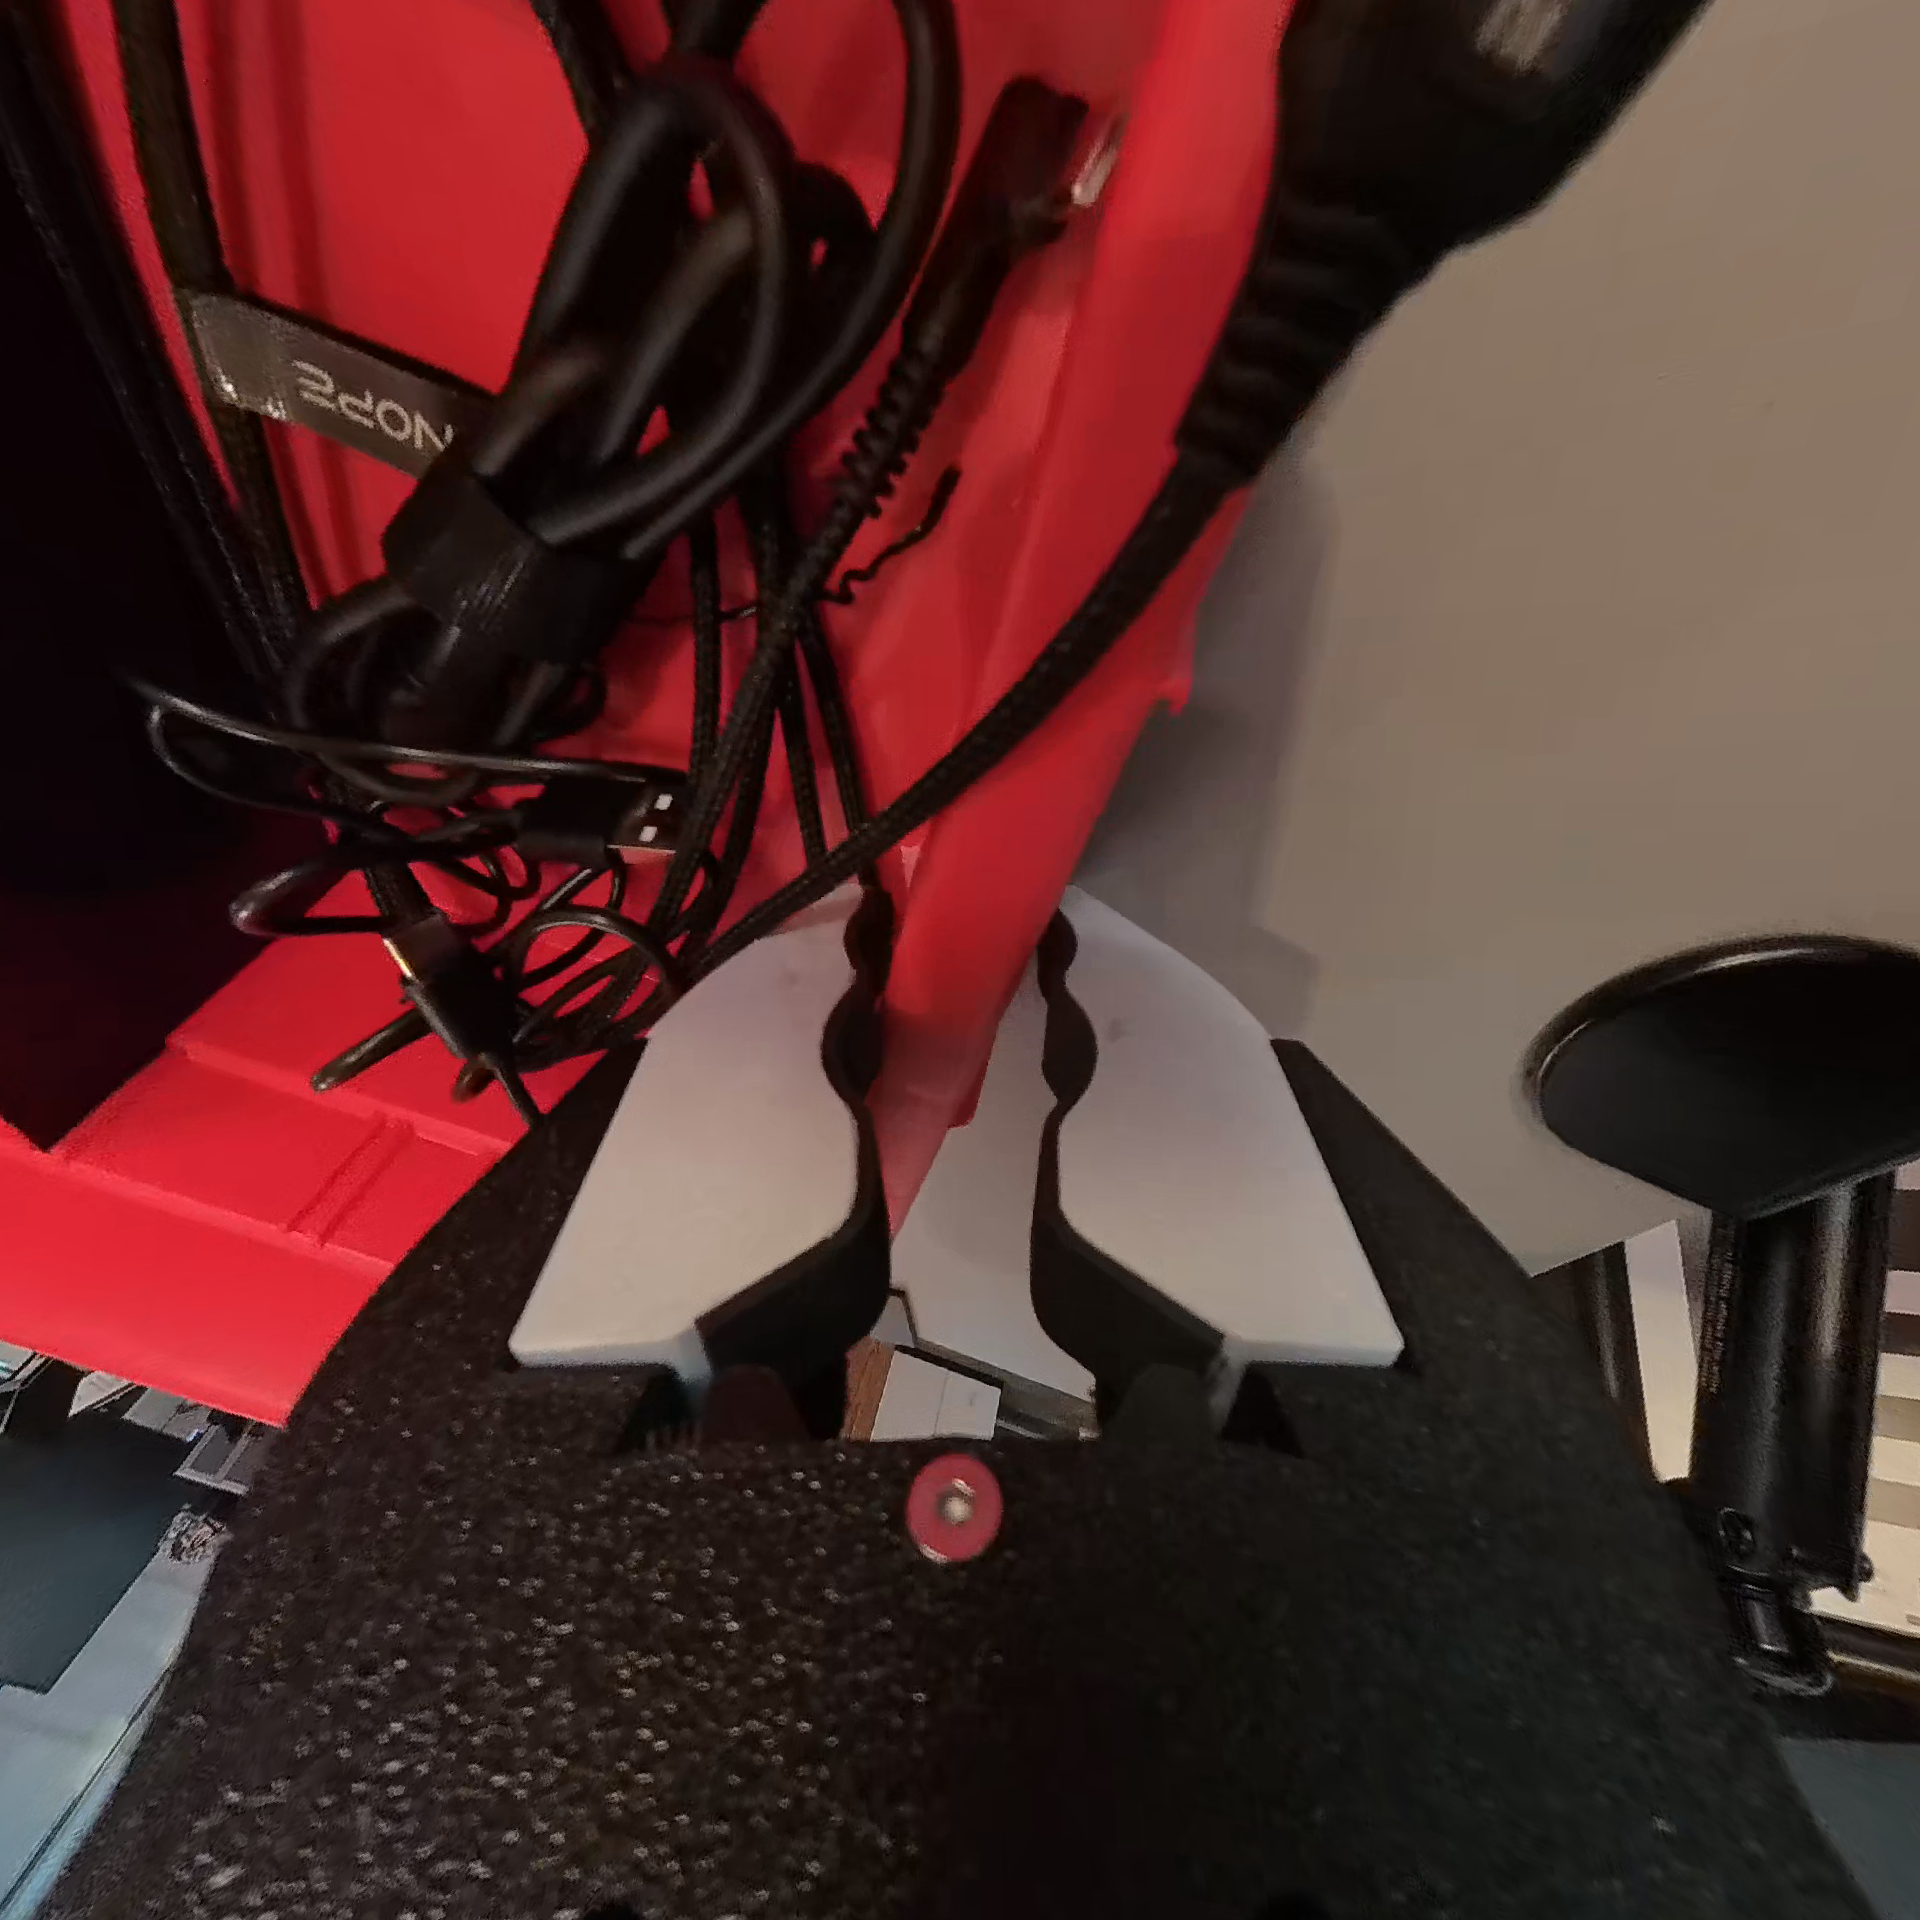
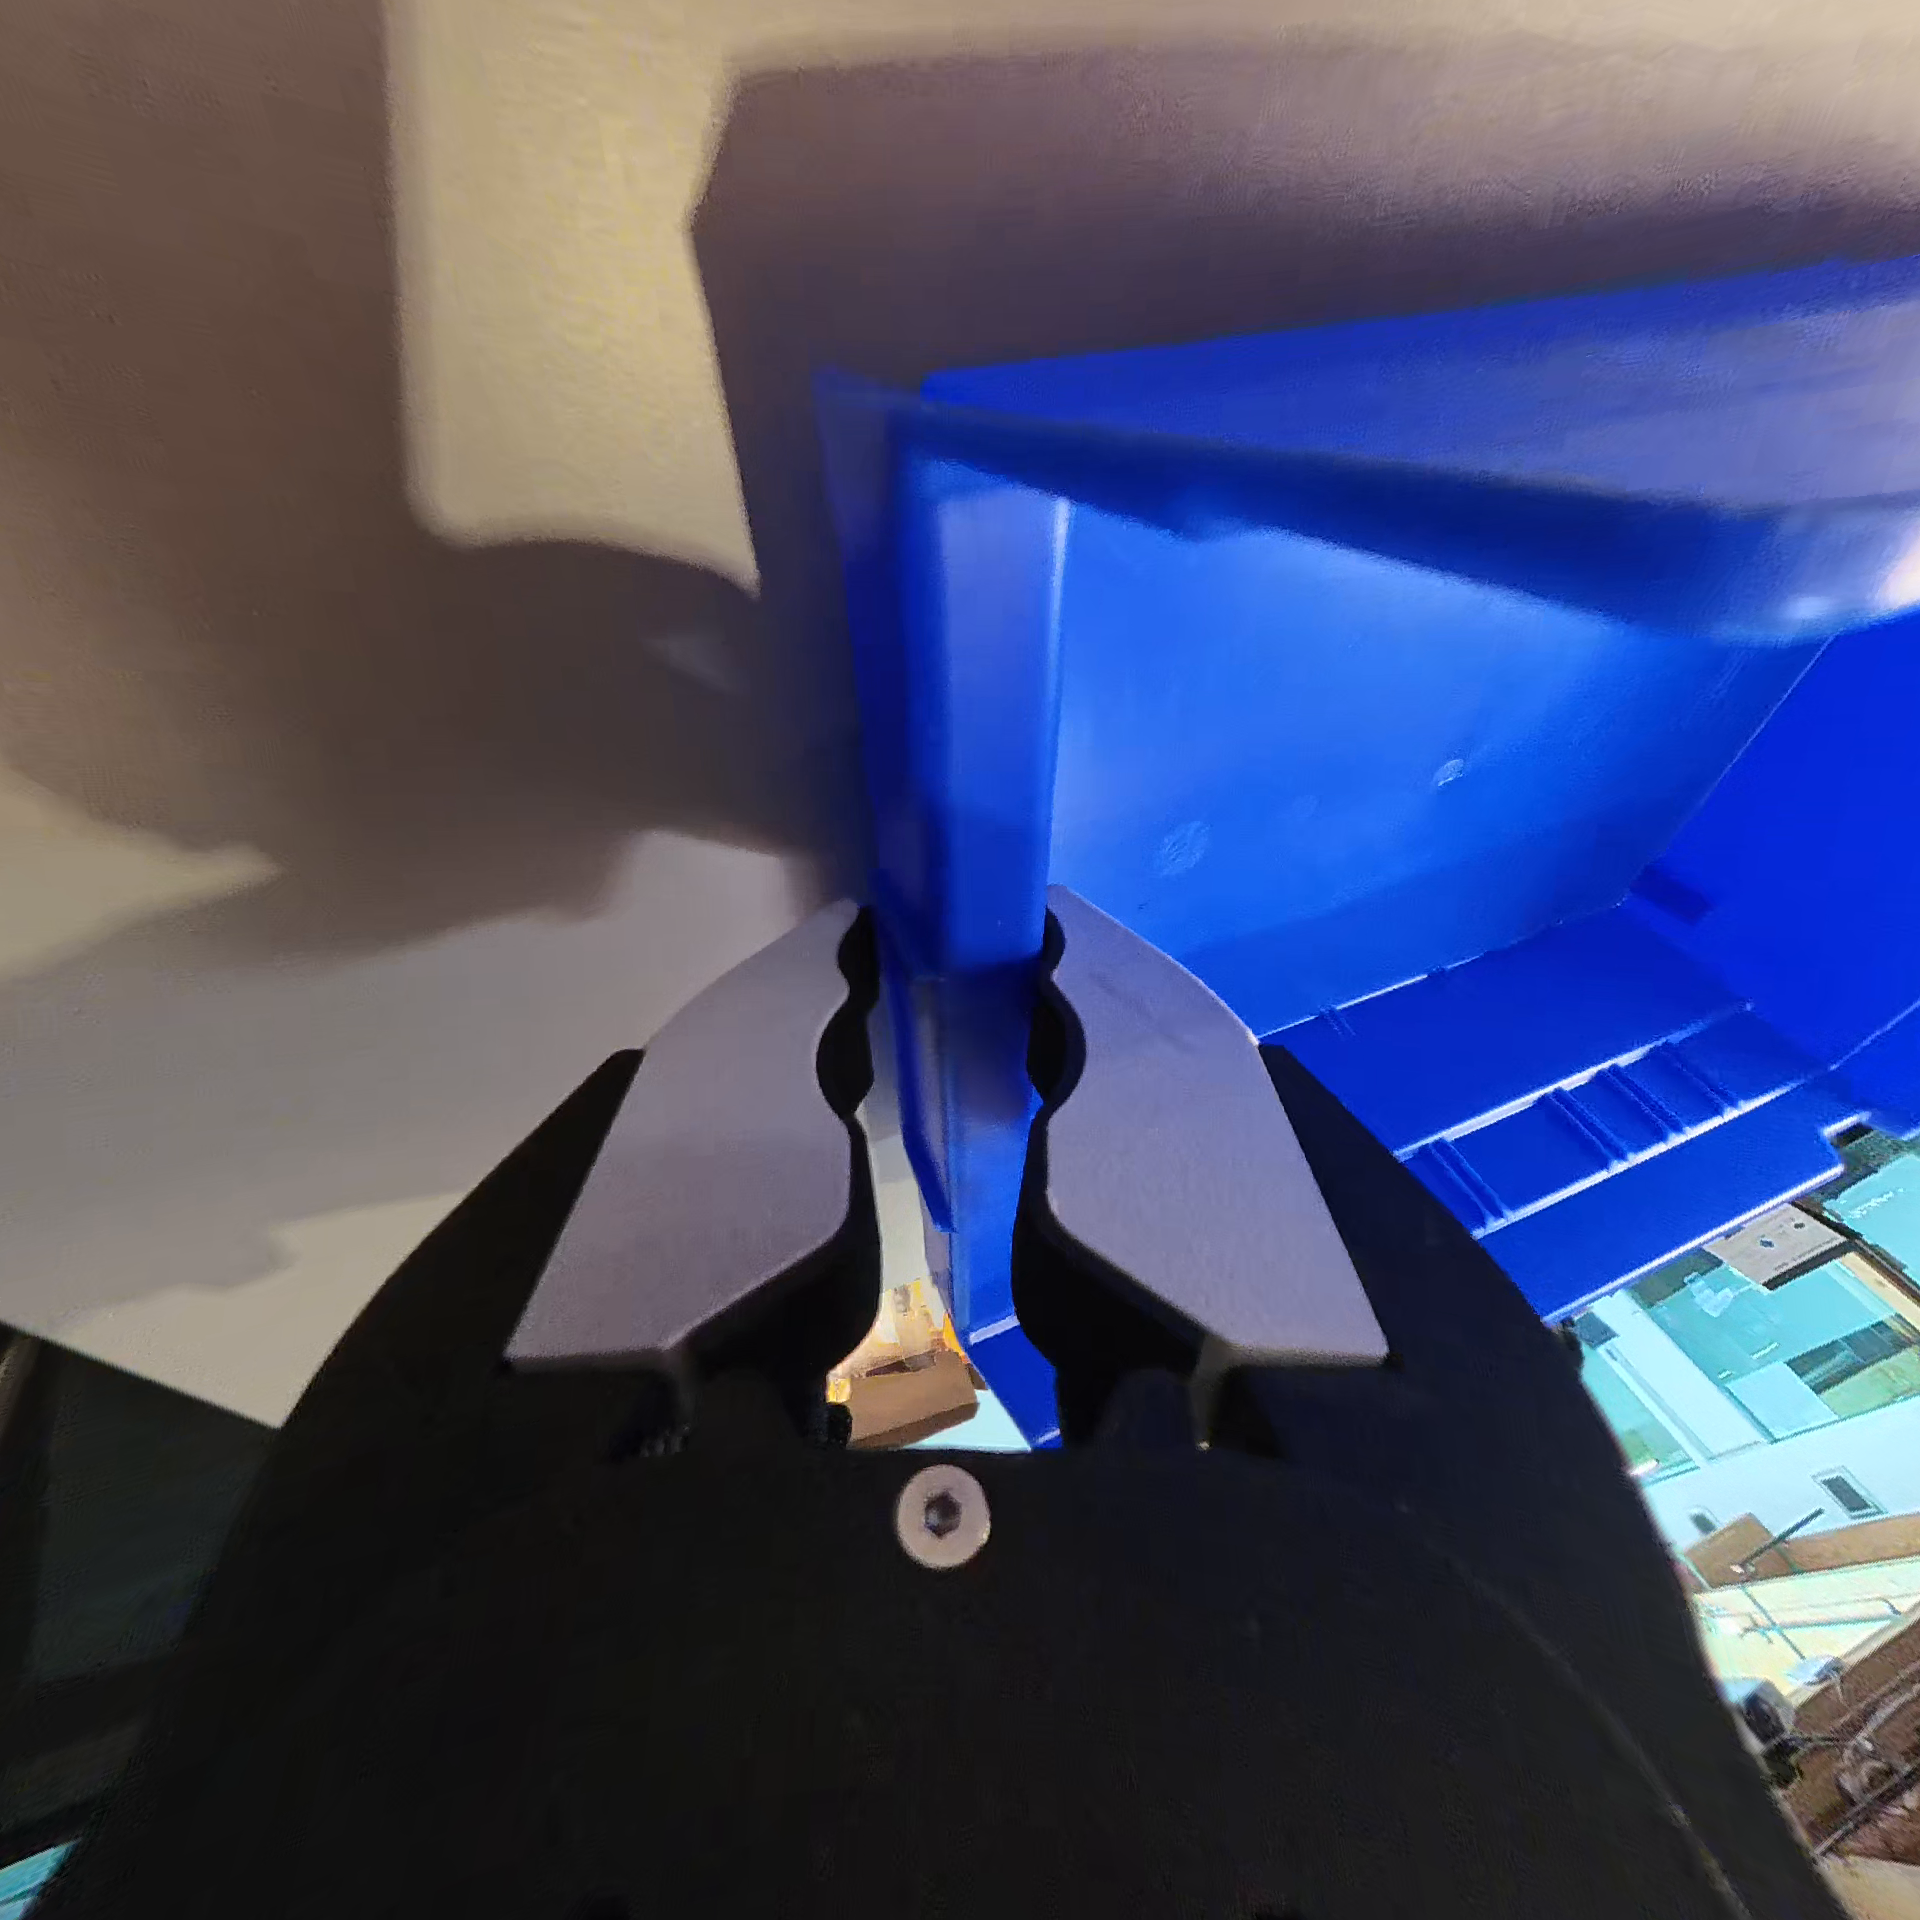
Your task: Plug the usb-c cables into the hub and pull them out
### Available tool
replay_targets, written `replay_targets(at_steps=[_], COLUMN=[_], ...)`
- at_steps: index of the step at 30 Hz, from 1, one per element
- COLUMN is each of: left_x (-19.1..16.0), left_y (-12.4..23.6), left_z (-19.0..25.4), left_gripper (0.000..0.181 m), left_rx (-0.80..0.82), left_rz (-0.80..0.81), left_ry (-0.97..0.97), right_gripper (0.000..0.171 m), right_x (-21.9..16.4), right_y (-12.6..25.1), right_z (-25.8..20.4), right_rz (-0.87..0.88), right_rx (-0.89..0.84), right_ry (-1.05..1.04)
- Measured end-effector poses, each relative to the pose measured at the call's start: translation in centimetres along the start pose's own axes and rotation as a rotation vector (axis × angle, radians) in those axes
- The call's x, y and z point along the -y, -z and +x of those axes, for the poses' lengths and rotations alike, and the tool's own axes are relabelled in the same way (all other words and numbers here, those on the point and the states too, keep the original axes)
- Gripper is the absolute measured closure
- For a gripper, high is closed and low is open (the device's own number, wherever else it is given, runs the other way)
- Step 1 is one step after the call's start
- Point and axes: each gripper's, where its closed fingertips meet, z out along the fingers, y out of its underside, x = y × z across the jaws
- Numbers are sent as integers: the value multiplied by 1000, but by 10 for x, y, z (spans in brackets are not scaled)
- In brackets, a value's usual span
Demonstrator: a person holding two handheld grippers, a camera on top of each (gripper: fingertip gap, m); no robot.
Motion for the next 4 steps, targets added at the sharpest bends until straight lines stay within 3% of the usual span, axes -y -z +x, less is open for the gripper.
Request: replay_targets(at_steps=[1, 4], left_x=[-3, -9], left_y=[-1, -2], left_z=[-1, -3], left_gripper=[153, 152], left_rx=[3, 9], left_rz=[-1, 2], left_ry=[1, -10], right_gripper=[144, 144], right_x=[0, -1], right_y=[-1, -6], right_z=[3, 12], right_rz=[1, 13], right_rx=[0, 1], right_ry=[-4, -3])
